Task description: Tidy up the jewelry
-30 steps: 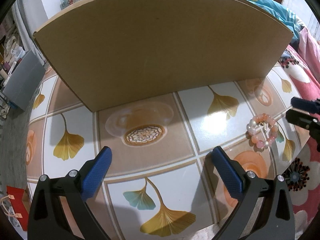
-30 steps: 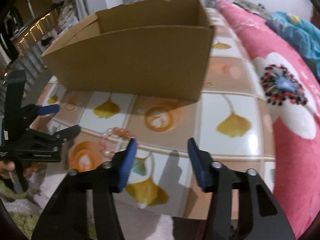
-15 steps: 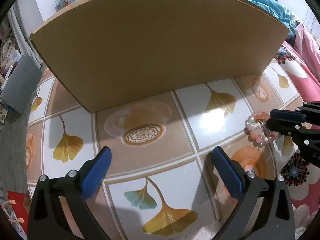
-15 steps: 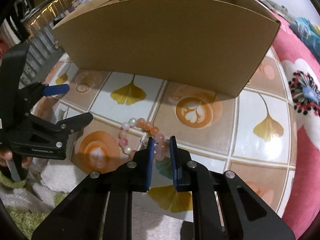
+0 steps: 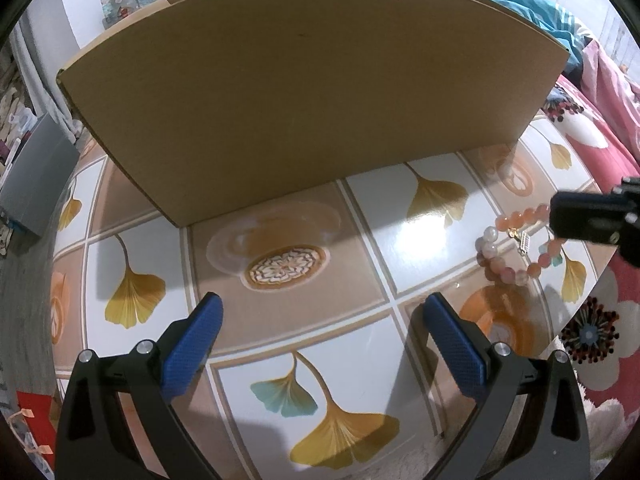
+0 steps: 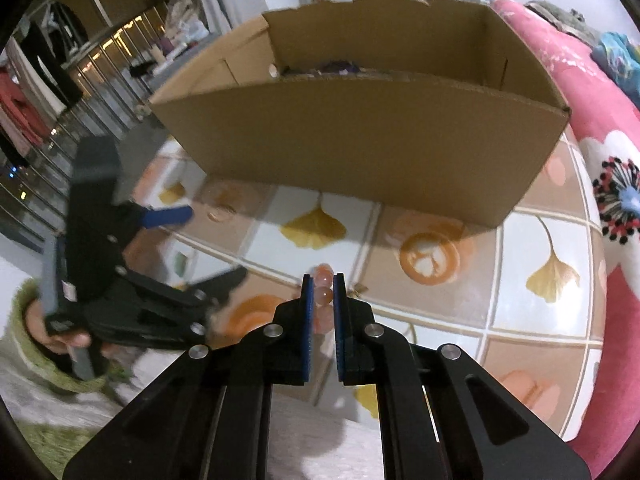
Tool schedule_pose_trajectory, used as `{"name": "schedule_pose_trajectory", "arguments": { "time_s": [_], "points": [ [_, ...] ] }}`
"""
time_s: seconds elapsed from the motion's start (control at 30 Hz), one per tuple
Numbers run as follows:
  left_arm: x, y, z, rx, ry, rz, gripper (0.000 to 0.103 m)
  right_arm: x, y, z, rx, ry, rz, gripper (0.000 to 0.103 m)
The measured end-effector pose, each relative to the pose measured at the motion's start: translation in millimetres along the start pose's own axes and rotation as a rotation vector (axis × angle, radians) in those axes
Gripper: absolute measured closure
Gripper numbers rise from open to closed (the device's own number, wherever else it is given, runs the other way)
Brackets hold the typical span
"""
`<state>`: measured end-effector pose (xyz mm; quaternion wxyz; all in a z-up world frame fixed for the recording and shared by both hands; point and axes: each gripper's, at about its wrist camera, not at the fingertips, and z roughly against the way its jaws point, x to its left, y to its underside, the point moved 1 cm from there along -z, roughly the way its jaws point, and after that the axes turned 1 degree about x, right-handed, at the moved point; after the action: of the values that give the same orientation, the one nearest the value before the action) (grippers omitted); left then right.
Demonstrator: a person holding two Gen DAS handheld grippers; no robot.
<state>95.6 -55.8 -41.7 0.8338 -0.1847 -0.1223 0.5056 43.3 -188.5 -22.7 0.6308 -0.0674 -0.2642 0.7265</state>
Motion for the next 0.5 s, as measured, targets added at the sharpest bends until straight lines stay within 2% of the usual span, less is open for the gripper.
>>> {"name": "schedule_pose_trajectory", "arguments": {
  "time_s": [0.17, 0.5],
  "points": [
    [1, 2, -1, -0.005, 0.004, -0.007, 0.005, 5, -13, 5, -0.024, -0.086, -0.044, 0.096],
    [3, 4, -1, -0.009, 0.009, -0.016, 0.005, 18, -43, -1, -0.054, -0.203, -0.055, 0.096]
  ]
}}
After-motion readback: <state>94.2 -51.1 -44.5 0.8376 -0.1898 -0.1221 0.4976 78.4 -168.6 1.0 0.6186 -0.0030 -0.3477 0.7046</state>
